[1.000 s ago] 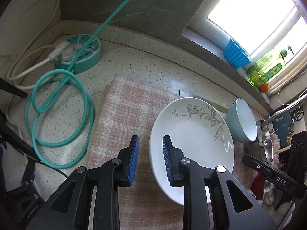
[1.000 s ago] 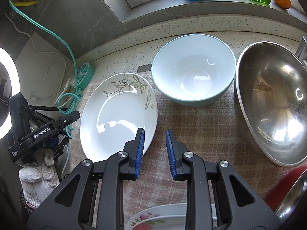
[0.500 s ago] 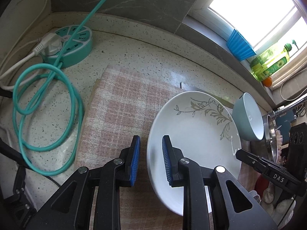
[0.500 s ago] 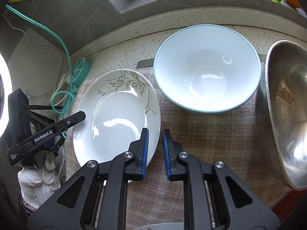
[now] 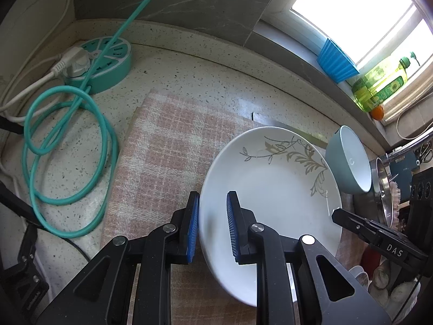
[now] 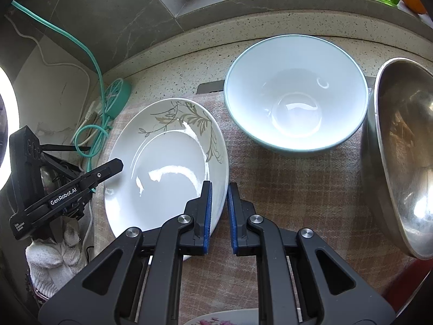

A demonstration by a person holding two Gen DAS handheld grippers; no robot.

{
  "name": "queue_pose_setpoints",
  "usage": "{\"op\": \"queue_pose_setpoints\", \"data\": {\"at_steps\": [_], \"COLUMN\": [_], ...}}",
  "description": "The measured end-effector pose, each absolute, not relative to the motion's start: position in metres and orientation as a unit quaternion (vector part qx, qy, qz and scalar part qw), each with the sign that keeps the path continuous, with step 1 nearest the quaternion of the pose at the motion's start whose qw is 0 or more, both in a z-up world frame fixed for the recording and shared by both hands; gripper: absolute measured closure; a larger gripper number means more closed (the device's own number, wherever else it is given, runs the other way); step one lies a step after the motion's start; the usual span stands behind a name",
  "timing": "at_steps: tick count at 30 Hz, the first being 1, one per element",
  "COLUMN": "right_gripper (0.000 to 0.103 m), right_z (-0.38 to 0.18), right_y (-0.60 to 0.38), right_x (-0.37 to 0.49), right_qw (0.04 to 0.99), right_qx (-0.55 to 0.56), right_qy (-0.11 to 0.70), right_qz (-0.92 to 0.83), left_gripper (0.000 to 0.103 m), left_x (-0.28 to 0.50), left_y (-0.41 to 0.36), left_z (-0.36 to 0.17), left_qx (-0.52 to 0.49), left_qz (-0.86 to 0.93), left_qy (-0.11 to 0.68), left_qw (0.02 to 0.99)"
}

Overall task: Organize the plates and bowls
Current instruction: 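Close both grippers on the leaf-pattern plate rim, then carry the leaf-pattern plate and lower it onto the plate stack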

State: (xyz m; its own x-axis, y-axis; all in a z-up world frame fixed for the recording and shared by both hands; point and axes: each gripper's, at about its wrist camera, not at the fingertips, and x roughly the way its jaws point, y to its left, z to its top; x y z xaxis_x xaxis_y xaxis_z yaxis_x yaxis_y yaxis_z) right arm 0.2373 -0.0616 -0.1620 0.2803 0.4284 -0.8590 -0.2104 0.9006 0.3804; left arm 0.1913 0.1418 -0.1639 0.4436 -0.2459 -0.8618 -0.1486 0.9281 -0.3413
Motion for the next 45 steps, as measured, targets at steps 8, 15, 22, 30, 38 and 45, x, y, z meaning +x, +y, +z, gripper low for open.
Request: {"op": "queue_pose_setpoints", "data": {"at_steps": [8, 15, 22, 30, 38, 45], "right_gripper": [0.091, 0.091, 0.091, 0.091, 0.091, 0.091], "right_z": [-0.151, -0.137, -0.118, -0.105, -0.103, -0.104], "right_y": [-0.06, -0.068, -0.085, -0.12, -0.162, -0.195], "right_x": [0.222, 0.2, 0.17, 0.135, 0.104, 0.083], "right_qw": [0.796, 0.796, 0.801, 0.803, 0.803, 0.805], "right_qx": [0.087, 0.085, 0.087, 0.103, 0.105, 0.1], "right_qy": [0.559, 0.556, 0.542, 0.533, 0.538, 0.544], "right_qz": [0.213, 0.226, 0.24, 0.246, 0.233, 0.216], "left_gripper": [0.085, 0.085, 0.085, 0.085, 0.085, 0.085], "left_x": [0.172, 0.15, 0.121, 0.088, 0.062, 0.046], "left_y": [0.142, 0.138, 0.127, 0.098, 0.06, 0.029], "left_z": [-0.155, -0.144, -0.12, -0.1, -0.102, -0.109], "left_qx": [-0.191, -0.2, -0.208, -0.204, -0.196, -0.192], "left_qz": [-0.028, -0.035, -0.05, -0.07, -0.094, -0.116], "left_qy": [0.516, 0.508, 0.486, 0.47, 0.476, 0.492], "left_qw": [0.835, 0.837, 0.847, 0.856, 0.852, 0.841]}}
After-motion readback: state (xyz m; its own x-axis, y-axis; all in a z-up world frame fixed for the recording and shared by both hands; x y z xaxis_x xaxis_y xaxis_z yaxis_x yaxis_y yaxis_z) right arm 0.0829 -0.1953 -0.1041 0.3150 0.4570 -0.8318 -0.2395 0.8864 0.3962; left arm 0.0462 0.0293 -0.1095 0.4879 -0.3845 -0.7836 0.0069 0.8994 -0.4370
